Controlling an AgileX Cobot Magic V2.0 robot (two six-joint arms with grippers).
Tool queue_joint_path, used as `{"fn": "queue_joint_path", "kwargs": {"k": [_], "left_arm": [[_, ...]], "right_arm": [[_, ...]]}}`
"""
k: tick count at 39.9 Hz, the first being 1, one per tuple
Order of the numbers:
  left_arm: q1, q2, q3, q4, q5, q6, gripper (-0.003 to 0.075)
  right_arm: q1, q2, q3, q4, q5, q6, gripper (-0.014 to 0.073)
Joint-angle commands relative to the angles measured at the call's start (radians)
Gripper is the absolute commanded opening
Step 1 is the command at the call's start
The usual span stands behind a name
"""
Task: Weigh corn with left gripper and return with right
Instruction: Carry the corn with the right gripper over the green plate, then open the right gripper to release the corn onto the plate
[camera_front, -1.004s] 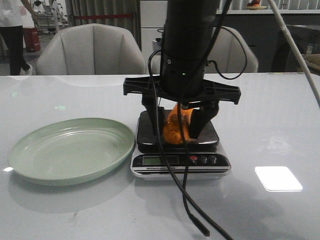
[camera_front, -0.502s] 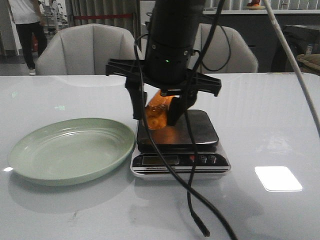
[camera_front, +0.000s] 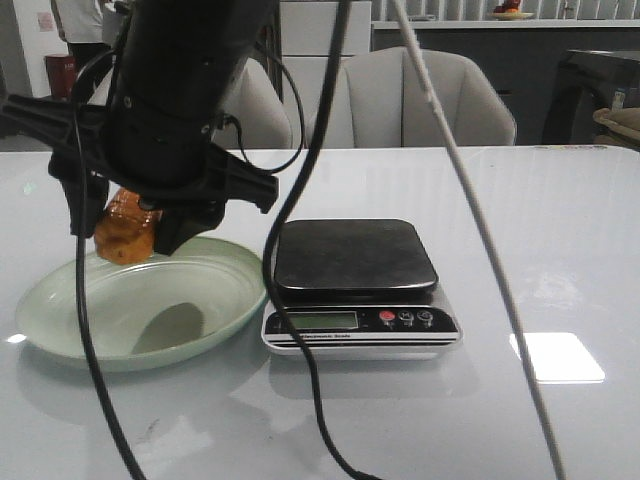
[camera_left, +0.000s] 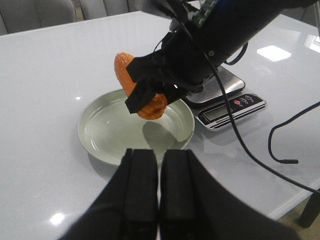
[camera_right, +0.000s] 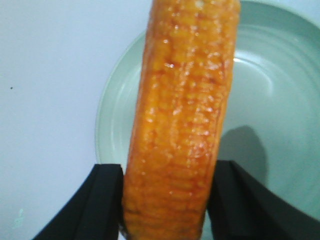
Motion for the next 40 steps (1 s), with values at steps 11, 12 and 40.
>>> {"fn": "queue_joint_path", "kwargs": {"k": [11, 12, 40], "left_arm": [[0.002, 0.013, -0.024, 0.004, -0.077, -0.002, 0.0122], [0.002, 0.013, -0.024, 0.004, -0.077, -0.002, 0.0122], [0.002, 0.013, -0.024, 0.004, -0.077, -0.002, 0.0122]], "right_arm": [[-0.002, 0.003, -0.033, -0.008, -0.026, -0.014, 0.036], [-0.002, 0.009, -0.033, -0.008, -0.018, -0.014, 0.0388], [-0.066, -0.166, -0.085, -0.07, 0.141, -0.119, 0.0607]]}}
